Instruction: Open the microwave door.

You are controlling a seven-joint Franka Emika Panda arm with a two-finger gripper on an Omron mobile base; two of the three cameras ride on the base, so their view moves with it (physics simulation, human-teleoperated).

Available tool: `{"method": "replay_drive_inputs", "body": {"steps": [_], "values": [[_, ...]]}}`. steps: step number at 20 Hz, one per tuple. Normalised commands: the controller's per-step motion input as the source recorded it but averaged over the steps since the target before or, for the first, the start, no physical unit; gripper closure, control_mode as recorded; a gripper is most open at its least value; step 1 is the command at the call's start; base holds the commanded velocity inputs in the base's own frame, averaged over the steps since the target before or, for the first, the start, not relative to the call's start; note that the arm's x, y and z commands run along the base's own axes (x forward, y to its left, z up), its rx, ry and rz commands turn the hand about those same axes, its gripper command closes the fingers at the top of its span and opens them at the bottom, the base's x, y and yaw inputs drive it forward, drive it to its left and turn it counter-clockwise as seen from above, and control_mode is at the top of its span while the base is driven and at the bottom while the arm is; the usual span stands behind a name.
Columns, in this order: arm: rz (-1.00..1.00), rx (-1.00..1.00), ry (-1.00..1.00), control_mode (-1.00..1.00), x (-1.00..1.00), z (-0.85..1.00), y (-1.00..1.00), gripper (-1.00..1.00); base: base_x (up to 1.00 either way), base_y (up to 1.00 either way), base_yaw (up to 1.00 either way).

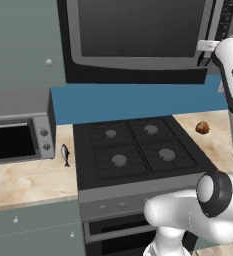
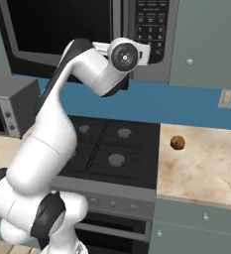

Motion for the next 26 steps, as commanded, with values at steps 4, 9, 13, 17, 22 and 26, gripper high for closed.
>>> {"method": "replay_drive_inputs", "body": {"steps": [4,9,13,17,22,26], "values": [[0.17,0.0,0.01,-1.0,-1.0,0.21,-0.26,1.0,0.0,0.0,0.0],[0.16,0.0,0.0,-1.0,-1.0,0.11,-0.15,1.0,0.0,0.0,0.0],[0.15,0.0,0.0,-1.0,-1.0,0.03,-0.02,1.0,0.0,0.0,0.0],[0.14,0.0,0.0,-1.0,-1.0,0.0,0.0,1.0,0.0,0.0,0.0],[0.05,-0.01,-0.05,-1.0,-0.74,0.04,0.0,1.0,0.0,0.0,0.0],[0.0,-0.02,-0.28,-1.0,0.03,0.05,0.0,1.0,0.0,0.0,0.0]]}}
